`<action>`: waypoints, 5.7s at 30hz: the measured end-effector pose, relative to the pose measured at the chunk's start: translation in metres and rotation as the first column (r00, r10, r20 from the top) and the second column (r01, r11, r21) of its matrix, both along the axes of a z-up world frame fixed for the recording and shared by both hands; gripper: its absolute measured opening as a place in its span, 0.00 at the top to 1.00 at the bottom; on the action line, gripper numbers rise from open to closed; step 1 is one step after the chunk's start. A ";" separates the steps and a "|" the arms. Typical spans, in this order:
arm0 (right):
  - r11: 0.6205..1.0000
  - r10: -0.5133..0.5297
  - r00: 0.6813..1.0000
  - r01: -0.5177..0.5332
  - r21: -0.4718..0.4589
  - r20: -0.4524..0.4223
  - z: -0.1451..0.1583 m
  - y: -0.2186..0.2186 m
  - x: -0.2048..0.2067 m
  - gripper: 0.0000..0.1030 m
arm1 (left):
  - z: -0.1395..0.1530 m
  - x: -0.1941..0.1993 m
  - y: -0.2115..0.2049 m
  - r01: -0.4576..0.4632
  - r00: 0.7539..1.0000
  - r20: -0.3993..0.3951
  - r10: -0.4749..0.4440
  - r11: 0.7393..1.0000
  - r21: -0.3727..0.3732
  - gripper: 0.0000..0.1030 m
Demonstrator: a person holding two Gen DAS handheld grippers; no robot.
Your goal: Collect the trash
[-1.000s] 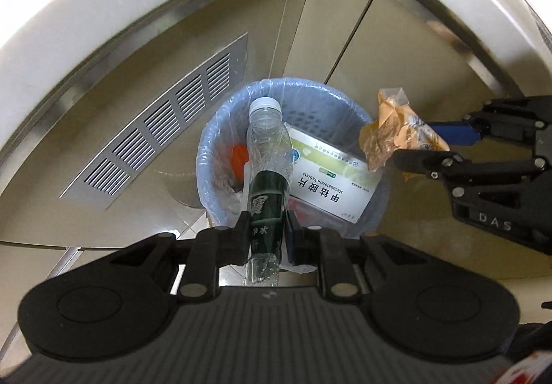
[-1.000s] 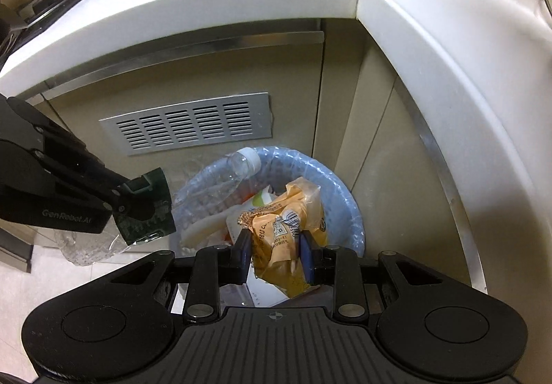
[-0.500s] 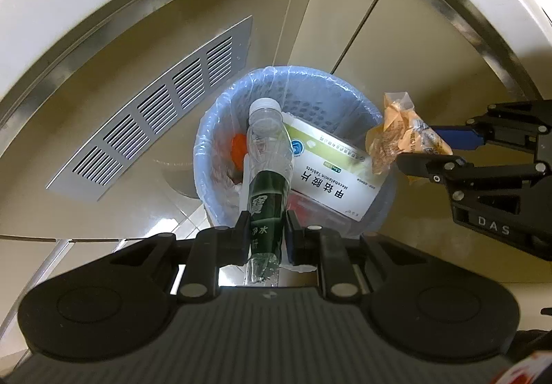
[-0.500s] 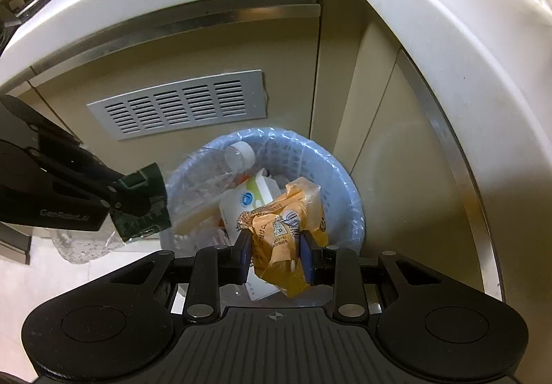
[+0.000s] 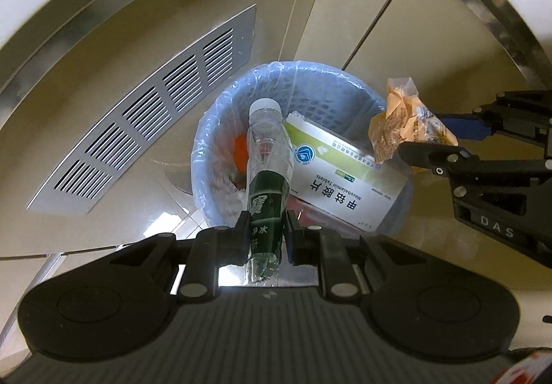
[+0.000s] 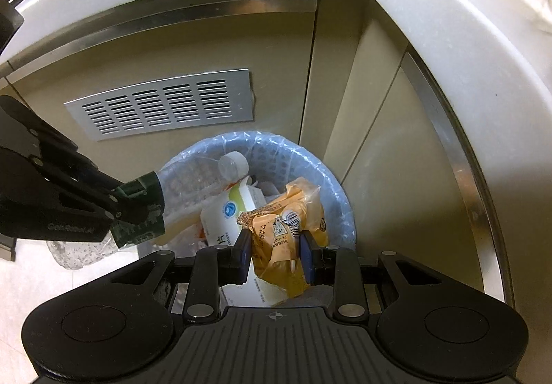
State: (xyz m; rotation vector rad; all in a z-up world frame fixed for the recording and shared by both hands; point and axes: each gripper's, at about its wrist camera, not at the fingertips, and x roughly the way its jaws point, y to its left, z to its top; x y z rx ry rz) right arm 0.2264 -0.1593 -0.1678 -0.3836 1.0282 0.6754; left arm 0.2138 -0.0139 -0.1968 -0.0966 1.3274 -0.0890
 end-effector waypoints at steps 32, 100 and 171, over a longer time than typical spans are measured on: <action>0.994 0.093 0.993 -0.088 -0.066 0.073 -0.045 0.029 0.037 0.70 | -0.017 0.025 -0.004 -0.049 0.998 0.027 0.049 0.999 -0.019 0.81; 0.779 -0.607 0.787 0.564 0.274 0.105 0.103 -0.050 -0.234 0.17 | 0.147 -0.214 0.015 -0.080 0.881 0.464 0.093 0.996 -0.047 0.01; 0.820 -0.555 0.813 0.498 0.281 0.179 0.142 -0.047 -0.242 0.16 | 0.181 -0.226 0.006 -0.095 0.829 0.551 0.095 0.995 -0.028 0.01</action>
